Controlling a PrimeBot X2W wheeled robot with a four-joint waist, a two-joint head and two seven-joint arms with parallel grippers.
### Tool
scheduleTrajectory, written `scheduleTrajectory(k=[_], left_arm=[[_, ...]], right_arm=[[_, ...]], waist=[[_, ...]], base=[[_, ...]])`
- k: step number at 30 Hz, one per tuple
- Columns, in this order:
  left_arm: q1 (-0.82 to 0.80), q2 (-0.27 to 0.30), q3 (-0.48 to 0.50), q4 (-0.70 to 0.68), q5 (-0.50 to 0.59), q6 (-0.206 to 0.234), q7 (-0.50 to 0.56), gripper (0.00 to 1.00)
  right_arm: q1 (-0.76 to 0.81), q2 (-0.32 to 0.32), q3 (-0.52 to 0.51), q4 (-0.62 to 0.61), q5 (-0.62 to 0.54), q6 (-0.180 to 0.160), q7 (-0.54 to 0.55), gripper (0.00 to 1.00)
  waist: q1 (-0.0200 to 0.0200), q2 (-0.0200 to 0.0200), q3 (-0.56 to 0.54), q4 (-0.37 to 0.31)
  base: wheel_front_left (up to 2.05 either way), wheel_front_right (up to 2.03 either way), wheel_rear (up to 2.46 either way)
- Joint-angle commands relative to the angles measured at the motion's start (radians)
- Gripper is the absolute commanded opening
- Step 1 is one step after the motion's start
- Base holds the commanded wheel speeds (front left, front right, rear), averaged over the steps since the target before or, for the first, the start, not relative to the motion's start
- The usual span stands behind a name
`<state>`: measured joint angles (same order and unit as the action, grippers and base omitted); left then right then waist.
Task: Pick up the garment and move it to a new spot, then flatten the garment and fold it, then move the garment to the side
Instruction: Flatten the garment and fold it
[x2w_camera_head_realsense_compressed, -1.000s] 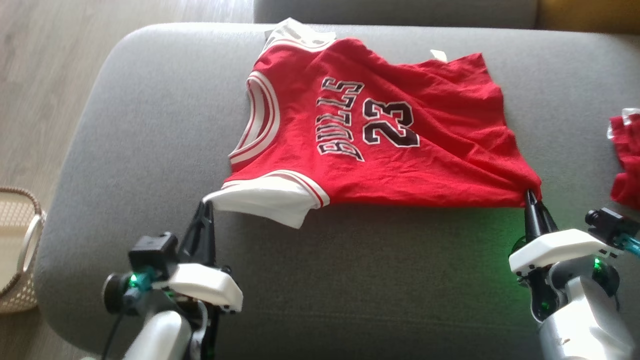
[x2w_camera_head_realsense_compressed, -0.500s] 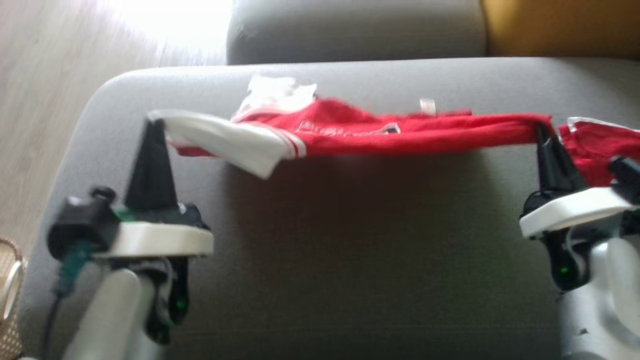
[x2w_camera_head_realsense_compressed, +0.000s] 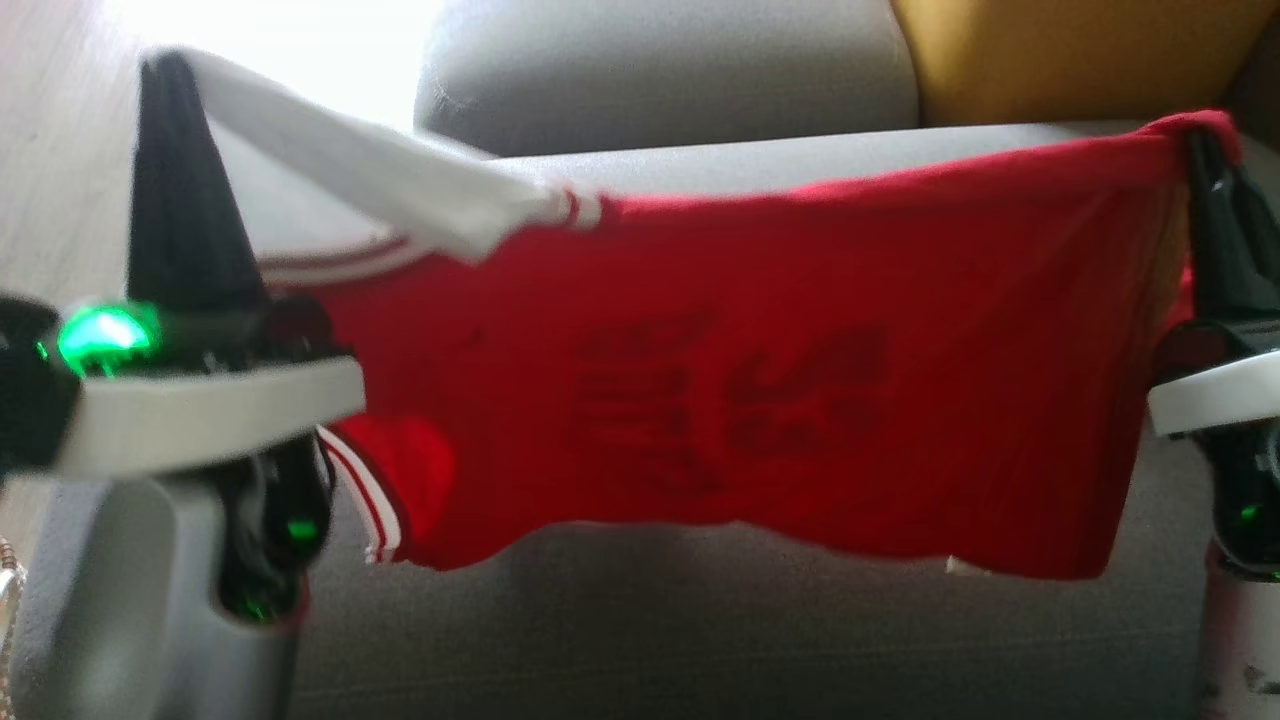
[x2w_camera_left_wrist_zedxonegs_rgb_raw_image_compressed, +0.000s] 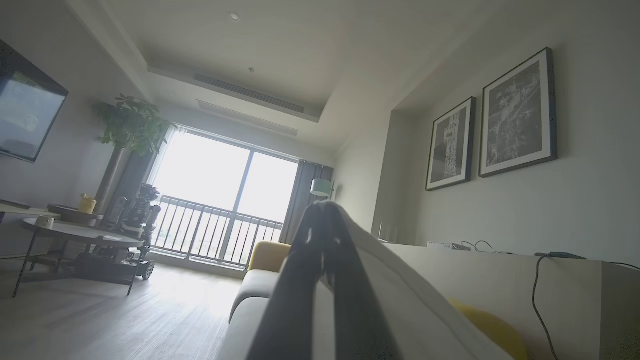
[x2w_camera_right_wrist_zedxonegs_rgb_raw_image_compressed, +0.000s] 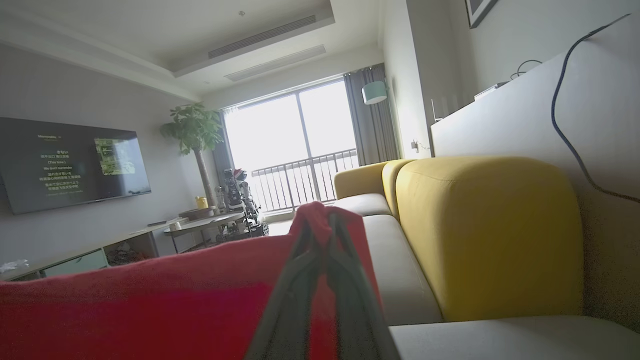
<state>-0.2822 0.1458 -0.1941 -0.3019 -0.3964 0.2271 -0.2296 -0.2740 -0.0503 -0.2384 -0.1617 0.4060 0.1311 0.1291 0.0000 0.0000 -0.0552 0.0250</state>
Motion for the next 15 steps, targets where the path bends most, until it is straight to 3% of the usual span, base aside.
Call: scheduleTrajectory(k=[1,8,15], left_arm=[[-0.094,0.028,0.044,-0.024,-0.004,-0.008,0.013,0.0],[-0.298,0.056,0.053,0.097,-0.052,-0.042,0.122,0.0],[-0.718,0.094,0.043,0.359,-0.056,-0.1,0.208,0.0]], right_arm=[[-0.046,0.0,0.014,-0.034,0.011,0.0,0.014,0.0],[-0.197,0.0,-0.029,0.071,0.06,0.0,0.069,0.0],[-0.643,0.0,-0.018,0.335,0.007,0.0,0.123,0.0]], waist=[[0.0,0.0,0.007,-0.002],[0.0,0.0,0.109,-0.001],[0.0,0.0,0.371,-0.007]], base=[[0.0,0.0,0.0],[0.0,0.0,0.0],[0.0,0.0,0.0]])
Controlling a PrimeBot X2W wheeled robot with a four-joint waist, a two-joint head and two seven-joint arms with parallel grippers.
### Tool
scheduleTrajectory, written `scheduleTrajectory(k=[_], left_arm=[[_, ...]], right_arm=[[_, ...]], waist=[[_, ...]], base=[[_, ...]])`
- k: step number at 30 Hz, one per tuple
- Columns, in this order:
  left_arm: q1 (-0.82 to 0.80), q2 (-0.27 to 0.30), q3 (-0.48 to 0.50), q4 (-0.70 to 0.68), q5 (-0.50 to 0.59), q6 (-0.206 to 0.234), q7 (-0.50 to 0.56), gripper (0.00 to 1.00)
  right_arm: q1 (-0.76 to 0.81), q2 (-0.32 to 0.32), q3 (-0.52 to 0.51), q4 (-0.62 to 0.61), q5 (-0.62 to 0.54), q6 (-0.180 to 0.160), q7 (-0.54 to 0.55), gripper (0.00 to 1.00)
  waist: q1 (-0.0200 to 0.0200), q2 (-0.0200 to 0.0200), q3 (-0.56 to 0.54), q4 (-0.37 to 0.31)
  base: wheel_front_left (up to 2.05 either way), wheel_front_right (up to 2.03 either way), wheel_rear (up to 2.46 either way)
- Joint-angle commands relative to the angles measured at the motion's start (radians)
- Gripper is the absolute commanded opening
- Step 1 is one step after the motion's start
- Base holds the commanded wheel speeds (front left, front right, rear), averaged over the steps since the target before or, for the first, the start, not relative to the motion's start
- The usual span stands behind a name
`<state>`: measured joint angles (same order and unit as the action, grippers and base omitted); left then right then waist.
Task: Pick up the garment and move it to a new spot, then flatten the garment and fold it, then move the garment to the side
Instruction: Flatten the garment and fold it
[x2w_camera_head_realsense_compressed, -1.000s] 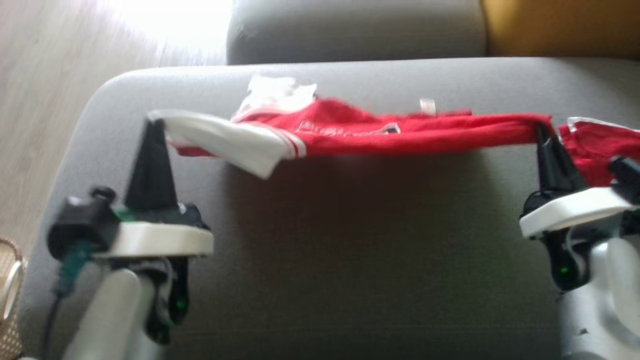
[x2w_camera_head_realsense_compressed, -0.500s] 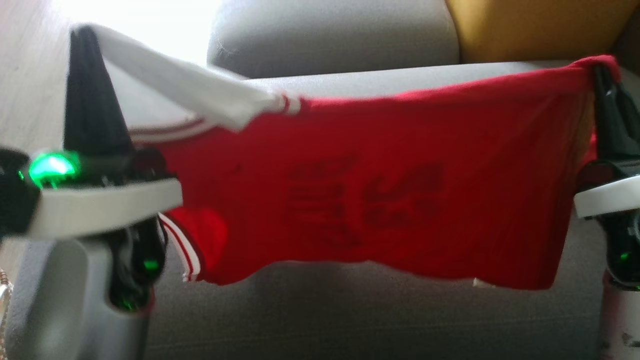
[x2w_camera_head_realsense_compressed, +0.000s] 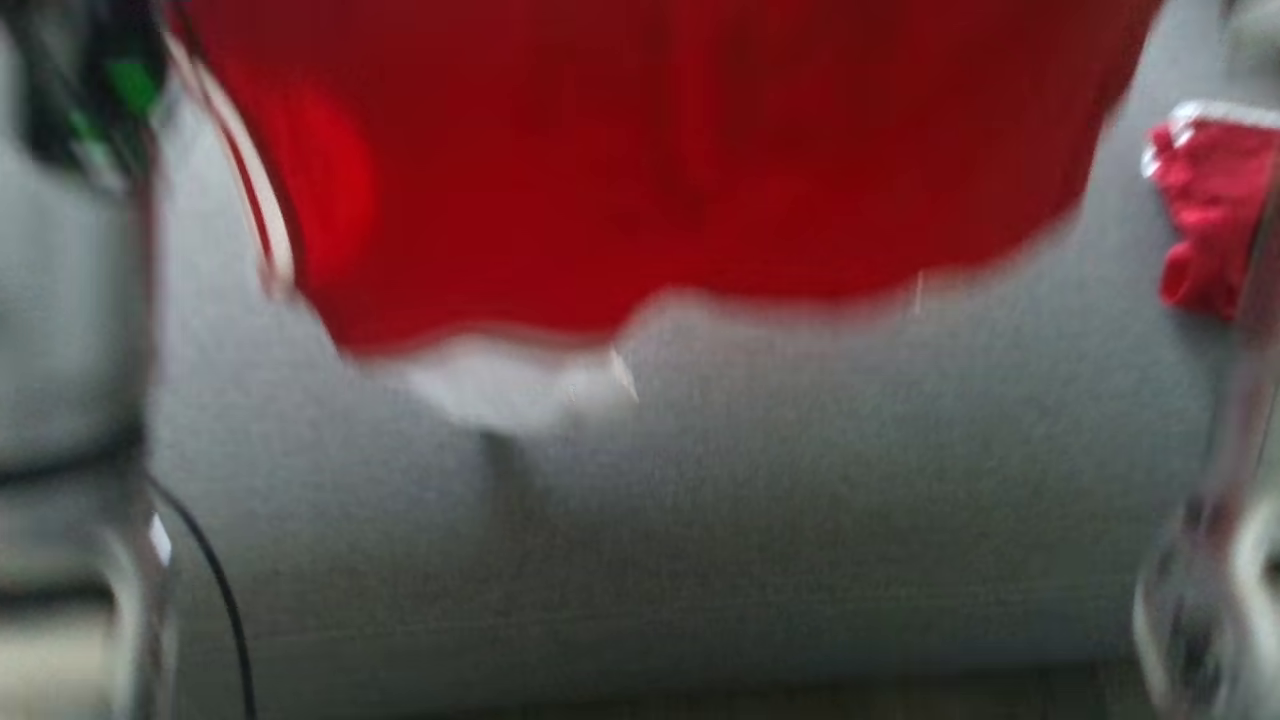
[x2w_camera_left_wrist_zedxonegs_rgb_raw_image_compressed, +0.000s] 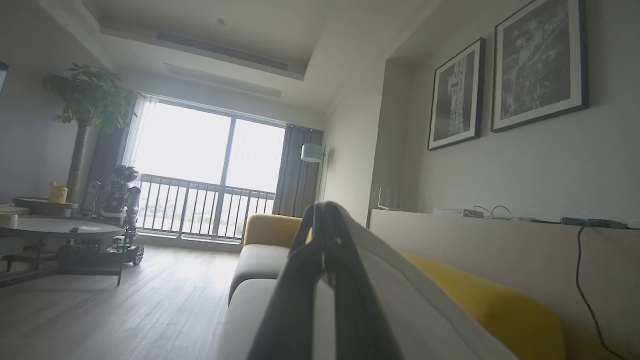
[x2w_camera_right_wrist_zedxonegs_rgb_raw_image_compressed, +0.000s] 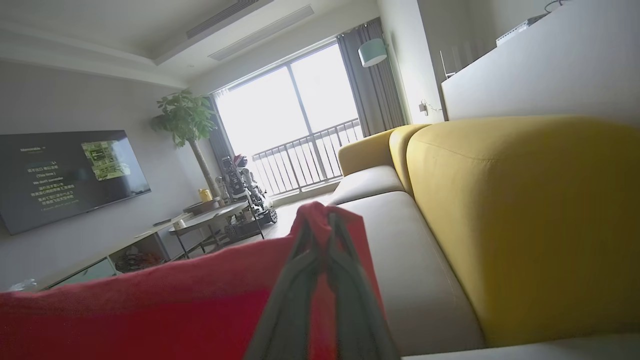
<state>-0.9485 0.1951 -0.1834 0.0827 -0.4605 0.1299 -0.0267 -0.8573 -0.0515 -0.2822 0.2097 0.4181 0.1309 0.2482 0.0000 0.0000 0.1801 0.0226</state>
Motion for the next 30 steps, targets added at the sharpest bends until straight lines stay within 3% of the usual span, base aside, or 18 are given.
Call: scheduleTrajectory(k=[1,5,8,11,14,16,20,30], left_arm=[[-0.126,0.051,0.027,0.025,0.017,-0.012,0.011,0.0],[-0.424,0.079,0.013,0.233,0.075,-0.035,-0.019,0.0],[-0.602,0.08,0.016,0.369,0.112,-0.029,-0.102,0.0],[-0.729,0.073,0.009,0.48,0.14,-0.036,-0.192,0.0],[-0.781,0.061,-0.017,0.538,0.165,-0.082,-0.228,0.0],[-0.767,0.055,-0.042,0.564,0.178,-0.135,-0.233,0.0],[-0.644,0.061,-0.077,0.535,0.241,-0.185,-0.235,0.0],[-0.258,0.11,-0.137,0.499,0.293,-0.233,-0.235,0.0]], right_arm=[[-0.145,0.001,0.036,0.01,-0.017,0.0,-0.003,0.0],[-0.465,0.001,0.038,0.204,-0.073,0.0,-0.086,0.0],[-0.654,0.001,0.011,0.338,-0.092,0.0,-0.201,0.0],[-0.774,0.001,0.005,0.442,-0.096,0.0,-0.321,0.0],[-0.815,0.001,0.028,0.53,-0.046,0.0,-0.402,0.0],[-0.795,0.001,0.055,0.587,-0.026,0.0,-0.42,0.0],[-0.69,-0.011,0.075,0.718,0.05,0.0,-0.406,0.0],[-0.417,-0.047,0.162,0.838,0.154,0.0,-0.334,0.0]], waist=[[0.0,0.0,0.175,-0.006],[0.0,0.0,0.314,-0.008],[0.0,0.0,0.377,-0.004],[0.0,0.0,0.417,0.004],[0.0,0.0,0.439,0.012],[0.0,0.0,0.446,0.016],[0.0,0.0,0.444,0.026],[0.0,0.0,0.314,0.043]], base=[[0.0,0.0,0.0],[0.0,0.0,0.0],[0.0,0.0,0.0],[0.0,0.0,0.0],[0.0,0.0,0.0],[0.0,0.0,0.0],[0.0,0.0,0.0],[0.0,0.0,0.0]])
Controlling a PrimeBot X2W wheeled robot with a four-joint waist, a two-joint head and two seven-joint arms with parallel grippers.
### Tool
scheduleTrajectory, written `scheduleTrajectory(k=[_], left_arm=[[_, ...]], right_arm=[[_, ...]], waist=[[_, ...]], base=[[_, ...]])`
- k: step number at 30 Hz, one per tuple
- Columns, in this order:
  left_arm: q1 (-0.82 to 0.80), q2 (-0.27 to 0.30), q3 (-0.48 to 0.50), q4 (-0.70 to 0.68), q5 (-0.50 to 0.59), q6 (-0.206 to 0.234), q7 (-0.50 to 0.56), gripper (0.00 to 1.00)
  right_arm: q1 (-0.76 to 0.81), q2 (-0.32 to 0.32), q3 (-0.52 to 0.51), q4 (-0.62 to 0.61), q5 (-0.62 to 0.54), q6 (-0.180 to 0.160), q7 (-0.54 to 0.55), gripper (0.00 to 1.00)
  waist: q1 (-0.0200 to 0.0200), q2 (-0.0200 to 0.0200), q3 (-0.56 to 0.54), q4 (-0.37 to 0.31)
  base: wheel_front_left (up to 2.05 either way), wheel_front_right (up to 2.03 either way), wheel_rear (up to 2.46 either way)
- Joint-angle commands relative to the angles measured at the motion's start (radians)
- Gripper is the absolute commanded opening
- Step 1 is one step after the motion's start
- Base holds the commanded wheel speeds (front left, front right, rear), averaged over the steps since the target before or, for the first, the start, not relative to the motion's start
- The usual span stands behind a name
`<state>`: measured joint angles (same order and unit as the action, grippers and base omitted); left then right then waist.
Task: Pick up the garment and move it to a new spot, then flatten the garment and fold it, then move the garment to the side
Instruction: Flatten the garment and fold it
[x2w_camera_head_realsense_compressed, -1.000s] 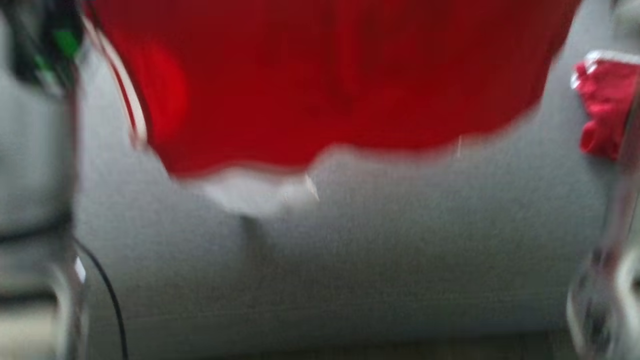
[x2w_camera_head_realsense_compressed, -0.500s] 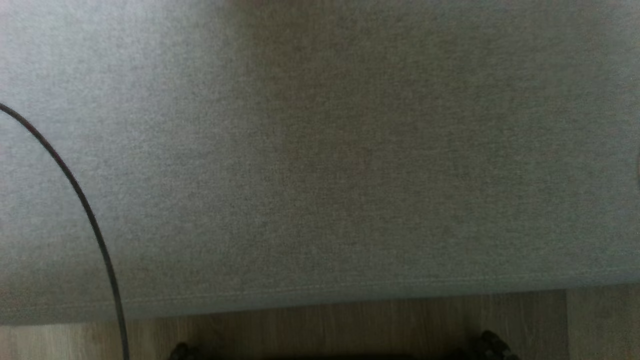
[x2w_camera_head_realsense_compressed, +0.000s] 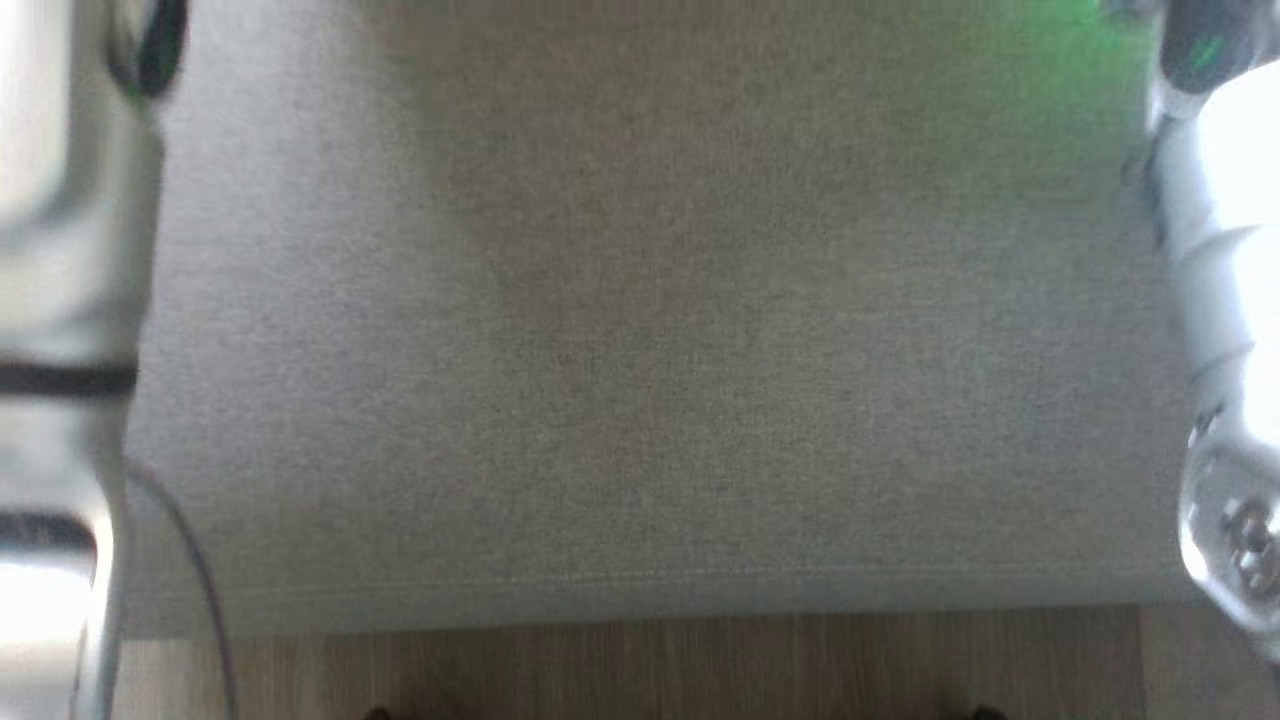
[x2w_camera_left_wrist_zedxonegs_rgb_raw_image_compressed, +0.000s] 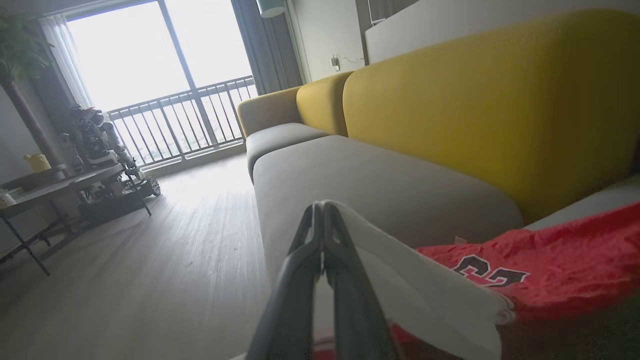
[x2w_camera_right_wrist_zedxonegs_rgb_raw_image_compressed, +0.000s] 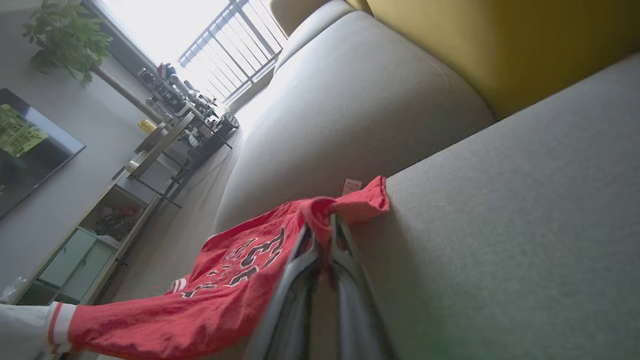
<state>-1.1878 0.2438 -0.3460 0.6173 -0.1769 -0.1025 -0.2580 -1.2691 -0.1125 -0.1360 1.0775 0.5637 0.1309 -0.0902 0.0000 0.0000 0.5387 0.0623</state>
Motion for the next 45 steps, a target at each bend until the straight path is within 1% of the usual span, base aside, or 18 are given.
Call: scheduleTrajectory(k=[1,5,7,10,14,21,24,26,29,33,38,39,40,45], left_arm=[[0.023,0.072,0.02,-0.032,0.01,-0.005,-0.004,0.0],[0.174,0.119,-0.02,0.016,0.008,-0.018,-0.004,0.0],[0.236,0.143,-0.045,0.056,0.0,-0.023,-0.004,0.0],[0.307,0.177,-0.09,0.097,-0.01,-0.026,-0.003,0.0],[0.386,0.211,-0.182,0.115,-0.038,-0.028,-0.001,0.0],[0.474,0.279,-0.319,0.098,-0.146,-0.028,0.047,0.0],[0.513,0.314,-0.394,0.07,-0.221,-0.028,0.096,0.0],[0.541,0.343,-0.461,0.027,-0.286,-0.028,0.134,0.0],[0.564,0.404,-0.549,-0.048,-0.381,-0.028,0.188,0.0],[0.577,0.481,-0.635,-0.135,-0.488,-0.028,0.241,0.0],[0.585,0.557,-0.718,-0.222,-0.586,-0.028,0.285,0.0],[0.585,0.57,-0.729,-0.237,-0.607,-0.028,0.29,0.0],[0.585,0.57,-0.729,-0.237,-0.607,-0.028,0.29,0.0],[0.588,0.623,-0.79,-0.317,-0.697,-0.028,0.308,0.0]], right_arm=[[0.026,0.013,0.031,-0.029,0.021,0.0,0.014,0.0],[0.149,0.006,0.091,-0.024,0.067,0.0,0.052,0.0],[0.205,0.002,0.127,-0.017,0.08,0.0,0.074,0.0],[0.264,-0.011,0.154,0.008,0.095,0.0,0.087,0.0],[0.311,-0.037,0.18,0.068,0.074,0.0,0.069,0.0],[0.357,-0.054,0.206,0.124,0.071,0.0,0.058,0.0],[0.376,-0.061,0.223,0.136,0.072,0.0,0.071,0.0],[0.391,-0.065,0.238,0.138,0.072,0.0,0.082,0.0],[0.413,-0.077,0.263,0.134,0.072,0.0,0.095,0.0],[0.441,-0.098,0.299,0.123,0.07,0.0,0.108,0.0],[0.466,-0.116,0.345,0.11,0.069,0.0,0.135,0.0],[0.471,-0.119,0.358,0.106,0.068,0.0,0.148,0.0],[0.471,-0.119,0.358,0.106,0.068,0.0,0.148,0.0],[0.506,-0.139,0.437,0.077,0.074,0.0,0.253,0.0]], waist=[[0.0,0.0,-0.065,0.003],[0.0,0.0,-0.158,0.001],[0.0,0.0,-0.204,0.0],[0.0,0.0,-0.254,-0.001],[0.0,0.0,-0.306,0.002],[0.0,0.0,-0.369,0.013],[0.0,0.0,-0.392,0.017],[0.0,0.0,-0.407,0.019],[0.0,0.0,-0.422,0.023],[0.0,0.0,-0.438,0.025],[0.0,0.0,-0.46,0.022],[0.0,0.0,-0.464,0.021],[0.0,0.0,-0.464,0.021],[0.0,0.0,-0.491,0.015]], base=[[0.0,0.0,0.0],[0.0,0.0,0.0],[0.0,0.0,0.0],[0.0,0.0,0.0],[0.0,0.0,0.0],[0.0,0.0,0.0],[0.0,0.0,0.0],[0.0,0.0,0.0],[0.0,0.0,0.0],[0.0,0.0,0.0],[0.0,0.0,0.0],[0.0,0.0,0.0],[0.0,0.0,0.0],[0.0,0.0,0.0]])
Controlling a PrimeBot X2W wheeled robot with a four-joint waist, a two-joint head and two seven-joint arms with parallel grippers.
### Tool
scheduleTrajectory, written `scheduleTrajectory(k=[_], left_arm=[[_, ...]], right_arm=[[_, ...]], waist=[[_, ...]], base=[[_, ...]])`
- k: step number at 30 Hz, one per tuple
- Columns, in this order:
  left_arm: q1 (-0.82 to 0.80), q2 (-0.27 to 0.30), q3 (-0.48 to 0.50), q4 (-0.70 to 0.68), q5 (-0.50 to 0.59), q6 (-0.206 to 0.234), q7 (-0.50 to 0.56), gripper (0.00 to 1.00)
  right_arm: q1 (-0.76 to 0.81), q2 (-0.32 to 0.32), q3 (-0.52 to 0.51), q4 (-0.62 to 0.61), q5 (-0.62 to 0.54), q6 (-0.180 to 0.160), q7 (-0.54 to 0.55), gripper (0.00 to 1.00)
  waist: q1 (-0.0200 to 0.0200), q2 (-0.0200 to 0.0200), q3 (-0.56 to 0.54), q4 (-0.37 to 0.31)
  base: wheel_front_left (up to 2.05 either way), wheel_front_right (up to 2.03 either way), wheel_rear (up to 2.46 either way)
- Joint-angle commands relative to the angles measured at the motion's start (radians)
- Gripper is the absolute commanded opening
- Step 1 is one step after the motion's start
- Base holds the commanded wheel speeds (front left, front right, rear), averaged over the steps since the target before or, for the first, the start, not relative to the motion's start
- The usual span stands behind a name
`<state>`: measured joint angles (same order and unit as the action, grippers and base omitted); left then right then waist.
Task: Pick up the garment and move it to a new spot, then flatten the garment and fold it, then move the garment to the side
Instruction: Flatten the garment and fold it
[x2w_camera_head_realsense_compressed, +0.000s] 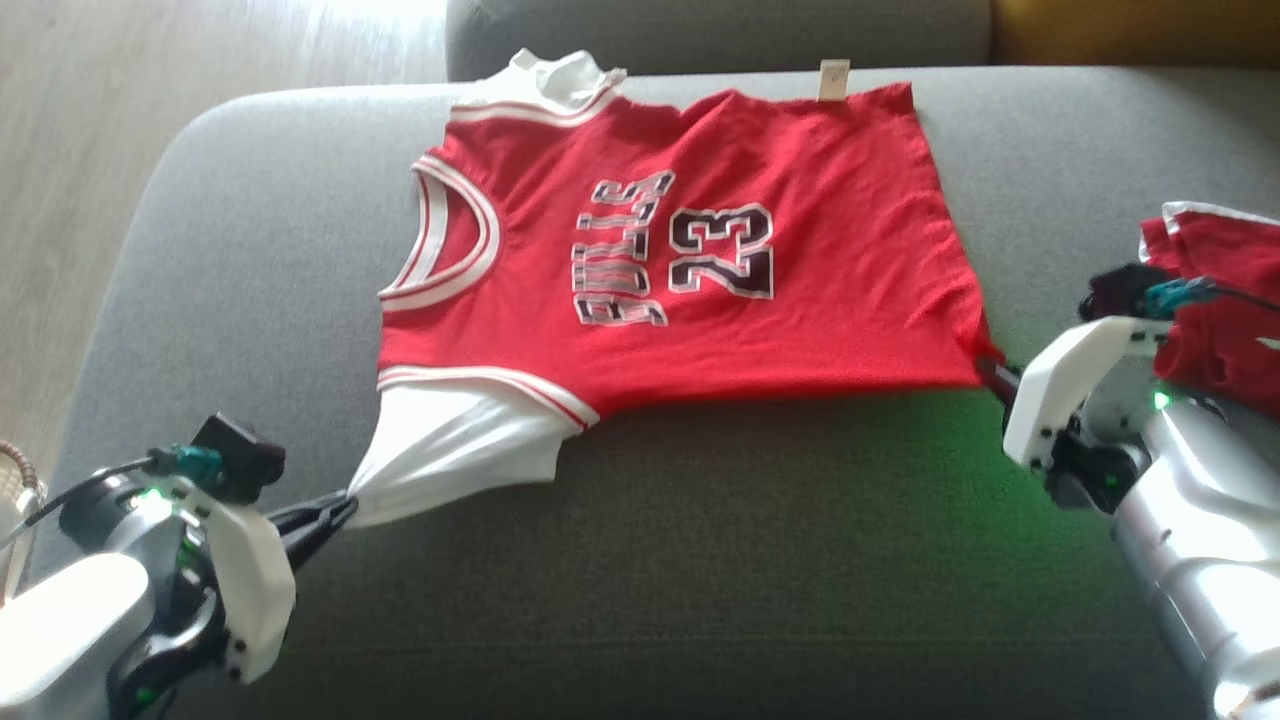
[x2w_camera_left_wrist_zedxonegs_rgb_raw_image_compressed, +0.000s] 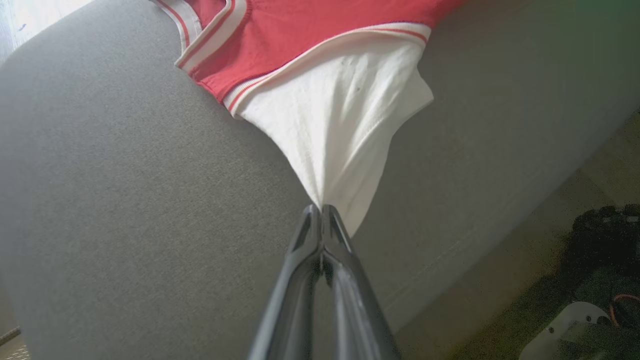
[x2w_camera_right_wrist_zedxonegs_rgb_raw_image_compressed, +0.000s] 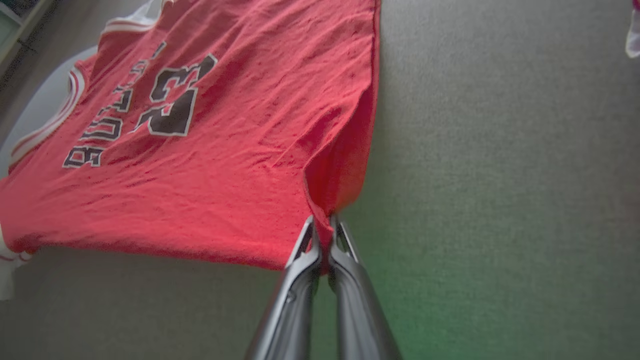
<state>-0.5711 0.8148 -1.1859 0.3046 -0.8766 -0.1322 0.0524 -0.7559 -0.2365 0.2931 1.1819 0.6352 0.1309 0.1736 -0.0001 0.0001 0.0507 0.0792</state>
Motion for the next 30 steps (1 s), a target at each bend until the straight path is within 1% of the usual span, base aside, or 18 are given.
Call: scheduleTrajectory(k=[1,10,19,23,26,30], left_arm=[[-0.028,0.062,0.039,-0.021,-0.015,0.002,0.001,0.0],[-0.007,0.147,-0.048,-0.136,-0.138,0.002,0.03,0.0],[0.029,0.217,-0.084,-0.24,-0.218,0.002,0.097,0.0],[0.057,0.244,-0.089,-0.262,-0.251,0.002,0.134,0.0],[0.086,0.263,-0.09,-0.248,-0.322,0.002,0.199,0.0],[0.105,0.275,-0.091,-0.264,-0.365,0.002,0.237,0.0]], right_arm=[[0.001,-0.02,0.024,-0.035,0.006,0.0,0.014,0.0],[0.08,-0.081,0.153,-0.135,0.084,0.0,0.254,0.0],[0.155,-0.168,0.233,-0.252,0.193,0.0,0.489,0.0],[0.185,-0.209,0.243,-0.297,0.231,0.0,0.566,0.0],[0.2,-0.237,0.242,-0.323,0.244,0.0,0.6,0.0],[0.217,-0.253,0.24,-0.349,0.252,0.0,0.641,0.0]], waist=[[0.0001,-0.0001,-0.01,-0.003],[0.0001,-0.0001,-0.07,-0.027],[0.0001,-0.0001,-0.103,-0.041],[0.0001,-0.0001,-0.113,-0.044],[0.0001,-0.0001,-0.119,-0.046],[0.0001,-0.0001,-0.122,-0.05]], base=[[0.0,0.0,0.0],[0.0,0.0,0.0],[0.0,0.0,0.0],[0.0,0.0,0.0],[0.0,0.0,0.0],[0.0,0.0,0.0]])
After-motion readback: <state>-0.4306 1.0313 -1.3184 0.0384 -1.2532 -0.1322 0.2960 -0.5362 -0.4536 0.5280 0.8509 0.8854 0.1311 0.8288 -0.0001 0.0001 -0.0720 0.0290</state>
